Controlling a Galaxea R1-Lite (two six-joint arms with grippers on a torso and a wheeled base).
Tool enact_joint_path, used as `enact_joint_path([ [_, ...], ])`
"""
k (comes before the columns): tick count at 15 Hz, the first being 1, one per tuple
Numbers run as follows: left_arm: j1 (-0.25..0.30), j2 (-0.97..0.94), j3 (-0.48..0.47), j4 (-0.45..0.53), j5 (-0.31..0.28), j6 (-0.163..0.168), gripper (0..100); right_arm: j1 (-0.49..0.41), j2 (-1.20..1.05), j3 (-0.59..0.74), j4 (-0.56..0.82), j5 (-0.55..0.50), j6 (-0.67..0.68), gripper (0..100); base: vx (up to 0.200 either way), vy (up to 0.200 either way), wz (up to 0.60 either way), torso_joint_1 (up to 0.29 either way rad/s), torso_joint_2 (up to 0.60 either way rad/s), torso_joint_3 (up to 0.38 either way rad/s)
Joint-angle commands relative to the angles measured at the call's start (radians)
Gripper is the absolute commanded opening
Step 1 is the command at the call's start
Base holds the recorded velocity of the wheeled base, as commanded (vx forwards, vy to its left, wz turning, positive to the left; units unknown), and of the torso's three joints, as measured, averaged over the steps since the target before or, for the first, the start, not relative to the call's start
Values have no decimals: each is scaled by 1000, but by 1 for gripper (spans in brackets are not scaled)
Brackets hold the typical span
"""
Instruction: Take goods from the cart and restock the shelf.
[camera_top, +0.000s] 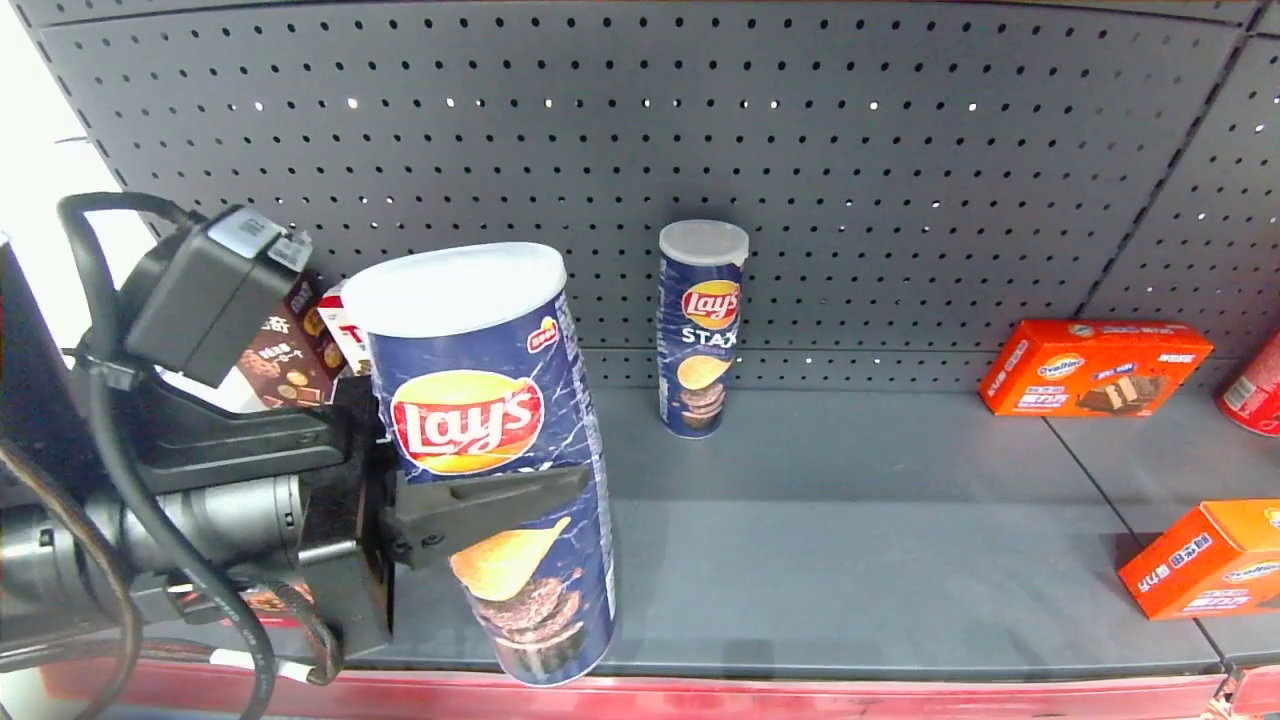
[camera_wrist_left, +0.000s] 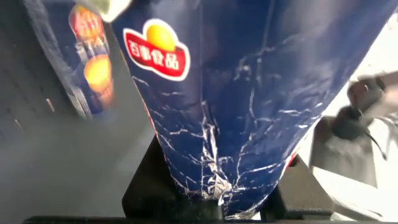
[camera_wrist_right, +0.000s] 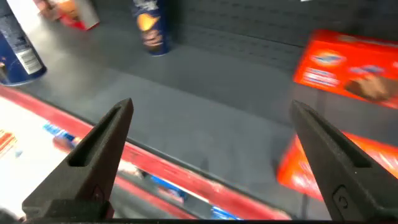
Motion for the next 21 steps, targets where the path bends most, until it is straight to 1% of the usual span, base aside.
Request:
enact_joint_path([
  [1,6,-27,-48,37,-2,3,0,64,220,-72,-33,6,-7,100,0,0,0,0,0,0],
  [2,6,-27,-59,37,-2,3,0,74,303,-78,-120,6,-7,100,0,0,0,0,0,0],
  [3,6,-26,-59,37,-2,3,0,85,348,-72,-175,7,-9,100,0,0,0,0,0,0],
  [4,8,-24,-58,36,-2,3,0,96,432,-70,-295,21,-7,100,0,0,0,0,0,0],
  [6,8,-21,-59,36,-4,3,0,87,556,-95,-401,67,-6,100,0,0,0,0,0,0],
  [7,9,-21,-59,36,-5,3,0,90,596,-113,-421,78,-4,100,0,0,0,0,0,0],
  [9,11,-24,-58,36,-24,1,0,96,697,-207,-431,124,-7,100,0,0,0,0,0,0],
  [10,11,-26,-56,36,-24,1,0,96,751,-244,-444,151,-21,100,0,0,0,0,0,0],
  [11,11,-26,-56,36,-25,0,0,96,777,-256,-458,165,-36,100,0,0,0,0,0,0],
  [12,12,-24,-59,36,-25,-2,0,96,888,-311,-539,236,-107,100,0,0,0,0,0,0],
  [13,20,-23,-59,36,-25,-2,0,97,941,-351,-562,291,-112,100,0,0,0,0,0,0],
  [14,25,-21,-59,36,-27,-2,0,97,969,-375,-563,322,-112,100,0,0,0,0,0,0],
  [15,31,-21,-61,36,-27,-2,0,100,1021,-428,-569,374,-115,100,0,0,0,0,0,0],
  [16,32,-23,-61,36,-36,-2,0,107,1089,-498,-582,446,-116,100,0,0,0,0,0,0],
  [18,35,-27,-64,36,-61,-2,0,107,1191,-592,-639,529,-121,100,0,0,0,0,0,0],
  [19,46,-27,-73,37,-67,-3,0,105,1234,-627,-678,608,-119,100,0,0,0,0,0,0],
  [20,60,-23,-82,37,-79,-3,0,105,1265,-650,-709,664,-118,100,0,0,0,0,0,0],
  [21,71,-20,-90,37,-90,-3,0,107,1282,-658,-723,680,-118,100,0,0,0,0,0,0],
])
